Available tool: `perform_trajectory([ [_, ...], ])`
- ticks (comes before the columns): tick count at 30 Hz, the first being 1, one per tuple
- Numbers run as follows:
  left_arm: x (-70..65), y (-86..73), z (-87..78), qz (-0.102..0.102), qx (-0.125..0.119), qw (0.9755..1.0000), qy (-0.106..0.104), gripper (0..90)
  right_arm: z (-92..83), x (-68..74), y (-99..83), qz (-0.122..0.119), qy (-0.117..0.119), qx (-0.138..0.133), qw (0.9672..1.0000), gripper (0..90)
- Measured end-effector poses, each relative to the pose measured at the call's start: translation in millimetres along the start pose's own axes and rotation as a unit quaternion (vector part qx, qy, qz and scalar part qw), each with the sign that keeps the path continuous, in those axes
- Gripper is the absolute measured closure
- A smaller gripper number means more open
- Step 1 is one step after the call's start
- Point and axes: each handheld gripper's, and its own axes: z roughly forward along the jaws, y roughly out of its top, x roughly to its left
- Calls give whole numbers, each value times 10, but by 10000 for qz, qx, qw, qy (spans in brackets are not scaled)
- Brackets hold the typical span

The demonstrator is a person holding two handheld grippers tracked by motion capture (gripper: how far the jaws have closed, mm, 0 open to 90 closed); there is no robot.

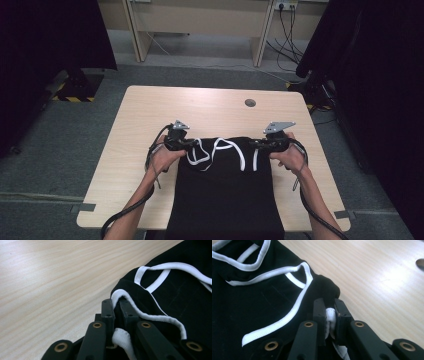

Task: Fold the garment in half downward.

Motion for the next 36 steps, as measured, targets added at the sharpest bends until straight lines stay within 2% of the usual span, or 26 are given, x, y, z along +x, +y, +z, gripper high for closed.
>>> perform_trajectory([
  [12, 51, 196, -101, 65, -177, 9996, 189, 835, -112, -40, 208, -74, -142, -181, 9997, 828],
  [19, 68, 414, -185, 153, -341, 9987, 356, 836, -150, -134, 325, -61, -228, -296, 9993, 828],
  [28, 128, 726, -332, 183, -657, 9957, 628, 835, -205, -288, 604, -71, -523, -528, 9972, 828],
  [30, 98, 730, -369, 243, -727, 9951, 630, 836, -217, -281, 645, -125, -552, -597, 9966, 828],
  [32, 29, 663, -400, 397, -810, 9941, 597, 835, -229, -235, 641, -277, -558, -651, 9959, 828],
  [36, -90, 449, -447, 563, -932, 9927, 525, 834, -262, -73, 465, -519, -519, -798, 9941, 828],
])
